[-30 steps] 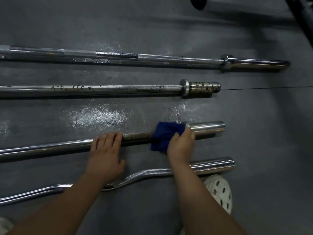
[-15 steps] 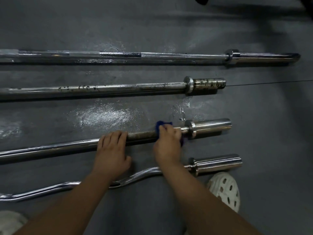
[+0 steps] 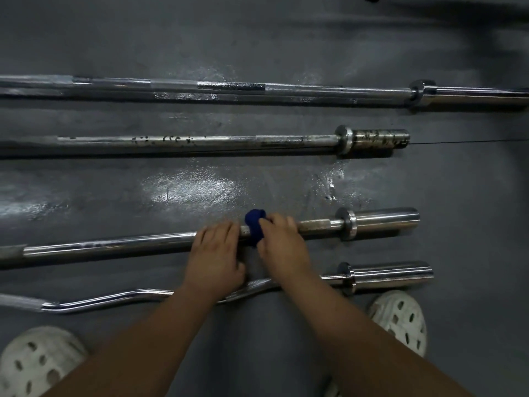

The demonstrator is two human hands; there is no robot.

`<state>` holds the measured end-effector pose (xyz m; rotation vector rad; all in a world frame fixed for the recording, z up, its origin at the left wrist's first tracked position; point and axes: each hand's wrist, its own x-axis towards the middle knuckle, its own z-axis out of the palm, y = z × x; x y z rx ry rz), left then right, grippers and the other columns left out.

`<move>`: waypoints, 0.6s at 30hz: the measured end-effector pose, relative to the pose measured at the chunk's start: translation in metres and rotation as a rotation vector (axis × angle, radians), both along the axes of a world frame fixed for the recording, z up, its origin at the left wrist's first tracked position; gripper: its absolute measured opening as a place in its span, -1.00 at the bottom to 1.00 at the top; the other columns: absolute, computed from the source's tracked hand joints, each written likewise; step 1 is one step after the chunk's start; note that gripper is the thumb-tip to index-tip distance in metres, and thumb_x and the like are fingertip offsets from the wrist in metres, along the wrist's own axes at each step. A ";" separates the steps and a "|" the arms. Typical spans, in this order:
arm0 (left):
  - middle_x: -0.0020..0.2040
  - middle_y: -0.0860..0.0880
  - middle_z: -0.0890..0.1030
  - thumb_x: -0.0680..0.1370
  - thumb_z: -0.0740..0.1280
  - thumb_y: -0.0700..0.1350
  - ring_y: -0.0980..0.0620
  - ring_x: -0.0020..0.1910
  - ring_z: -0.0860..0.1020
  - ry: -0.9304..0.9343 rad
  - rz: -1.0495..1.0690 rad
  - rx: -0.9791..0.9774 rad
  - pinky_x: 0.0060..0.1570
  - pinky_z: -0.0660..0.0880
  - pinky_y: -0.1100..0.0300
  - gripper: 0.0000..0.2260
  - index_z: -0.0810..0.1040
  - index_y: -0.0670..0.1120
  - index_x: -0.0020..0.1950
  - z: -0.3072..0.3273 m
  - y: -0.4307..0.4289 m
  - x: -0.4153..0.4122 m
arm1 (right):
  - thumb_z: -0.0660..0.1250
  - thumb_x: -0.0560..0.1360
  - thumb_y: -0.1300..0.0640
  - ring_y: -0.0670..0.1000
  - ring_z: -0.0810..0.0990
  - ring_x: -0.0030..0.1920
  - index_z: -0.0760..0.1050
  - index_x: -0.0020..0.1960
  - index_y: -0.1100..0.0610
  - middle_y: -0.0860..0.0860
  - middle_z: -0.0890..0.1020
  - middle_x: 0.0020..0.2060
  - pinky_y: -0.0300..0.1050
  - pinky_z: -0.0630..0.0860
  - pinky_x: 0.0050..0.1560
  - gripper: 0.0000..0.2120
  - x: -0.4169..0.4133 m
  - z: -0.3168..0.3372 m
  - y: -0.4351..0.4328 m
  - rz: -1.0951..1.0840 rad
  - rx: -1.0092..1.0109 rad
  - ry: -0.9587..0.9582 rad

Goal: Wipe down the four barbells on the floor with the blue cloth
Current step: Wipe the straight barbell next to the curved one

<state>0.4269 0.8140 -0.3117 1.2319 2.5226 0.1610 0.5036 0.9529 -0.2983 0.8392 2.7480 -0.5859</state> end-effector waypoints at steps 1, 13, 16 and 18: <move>0.27 -0.13 0.52 0.24 0.24 0.05 -0.15 0.19 0.48 -0.002 -0.006 0.010 0.32 0.34 -0.08 -0.32 0.46 -0.16 0.35 0.000 -0.003 0.000 | 0.25 0.47 0.18 0.13 0.40 0.16 0.50 0.18 0.14 0.08 0.49 0.19 0.01 0.47 0.09 -0.71 0.005 -0.002 0.006 -0.025 0.039 -0.012; 0.26 -0.15 0.56 0.36 0.21 0.07 -0.17 0.18 0.52 -0.027 0.005 0.007 0.31 0.39 -0.07 -0.38 0.46 -0.20 0.36 0.002 -0.015 -0.005 | 0.30 0.36 0.06 0.11 0.47 0.16 0.50 0.24 -0.08 -0.05 0.51 0.27 0.06 0.38 0.08 -0.57 -0.011 -0.012 -0.039 0.079 0.155 0.042; 0.26 -0.14 0.55 0.23 0.29 0.02 -0.17 0.18 0.52 -0.021 -0.028 -0.009 0.30 0.40 -0.05 -0.30 0.47 -0.17 0.37 0.000 -0.020 -0.008 | 0.35 0.45 0.05 0.08 0.50 0.12 0.51 0.24 -0.11 -0.10 0.55 0.22 0.02 0.40 0.05 -0.64 0.001 -0.017 -0.009 0.126 0.197 0.043; 0.27 -0.14 0.55 0.21 0.30 0.03 -0.16 0.19 0.52 -0.016 -0.039 -0.004 0.29 0.39 -0.03 -0.29 0.48 -0.16 0.36 -0.001 -0.022 -0.009 | 0.36 0.46 0.06 0.09 0.51 0.08 0.54 0.21 -0.07 -0.09 0.58 0.15 0.03 0.43 0.03 -0.68 0.016 -0.016 0.004 0.038 0.182 0.094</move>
